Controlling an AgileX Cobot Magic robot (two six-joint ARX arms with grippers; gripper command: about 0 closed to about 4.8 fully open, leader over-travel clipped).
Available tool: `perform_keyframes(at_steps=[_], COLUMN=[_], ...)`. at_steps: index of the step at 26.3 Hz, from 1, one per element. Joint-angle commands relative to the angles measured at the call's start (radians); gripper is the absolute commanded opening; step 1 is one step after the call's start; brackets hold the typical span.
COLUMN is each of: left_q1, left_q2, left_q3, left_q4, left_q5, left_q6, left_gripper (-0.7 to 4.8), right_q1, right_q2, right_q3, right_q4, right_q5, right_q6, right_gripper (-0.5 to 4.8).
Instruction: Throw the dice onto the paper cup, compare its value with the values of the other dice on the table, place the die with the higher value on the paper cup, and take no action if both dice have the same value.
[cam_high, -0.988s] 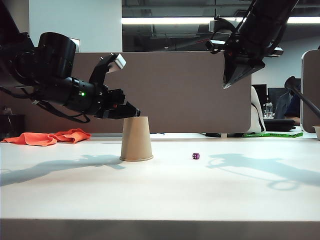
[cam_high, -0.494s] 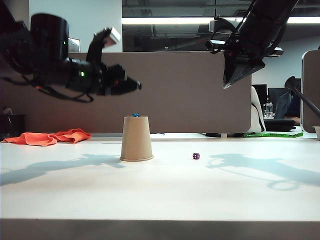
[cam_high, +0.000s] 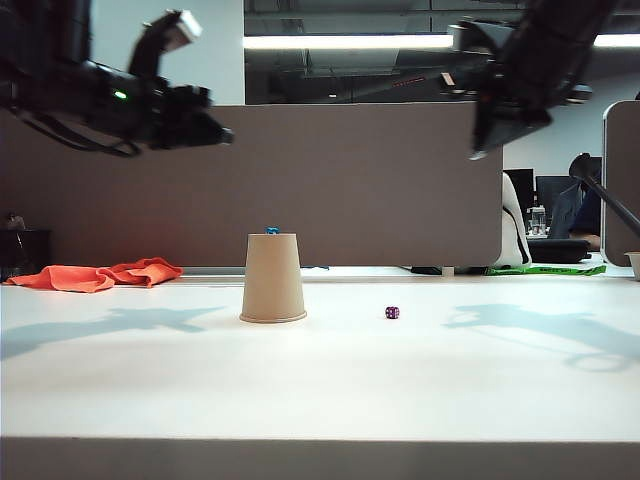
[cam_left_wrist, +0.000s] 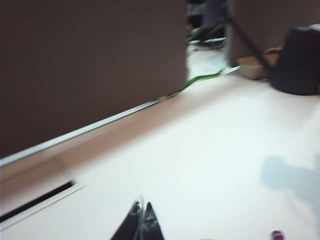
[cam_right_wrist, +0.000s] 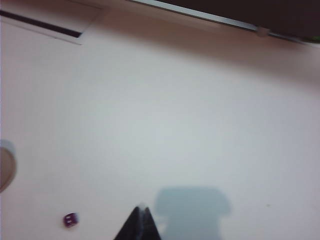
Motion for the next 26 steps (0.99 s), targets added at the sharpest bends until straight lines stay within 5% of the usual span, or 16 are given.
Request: perform_keyframes(at_steps=[1,15,26], left_q1=[0.066,0.109,0.110], left_q2=[-0.068,-0.262,-0.481], left_q3=[0.003,-0.055,-0.242], left_q4=[-0.112,-0.277,-0.317], left_q5=[-0.016,-0.071,-0.172], left_q6=[-0.034,0.011,-0.013], left_gripper=[-0.06,-0.06,-0.06], right_q1=[-0.096,-0.269,-0.267], right_q2=[-0.011,-0.251,-0.507], right_q3=[0.002,-0.354,-0.588], right_q4=[0.022,0.307,0.377], right_q5=[-0.139,-0.209,-0.090], right_q6=[-0.003,-0.003,-0.002], right_gripper=[-0.01,-0.01,-0.01])
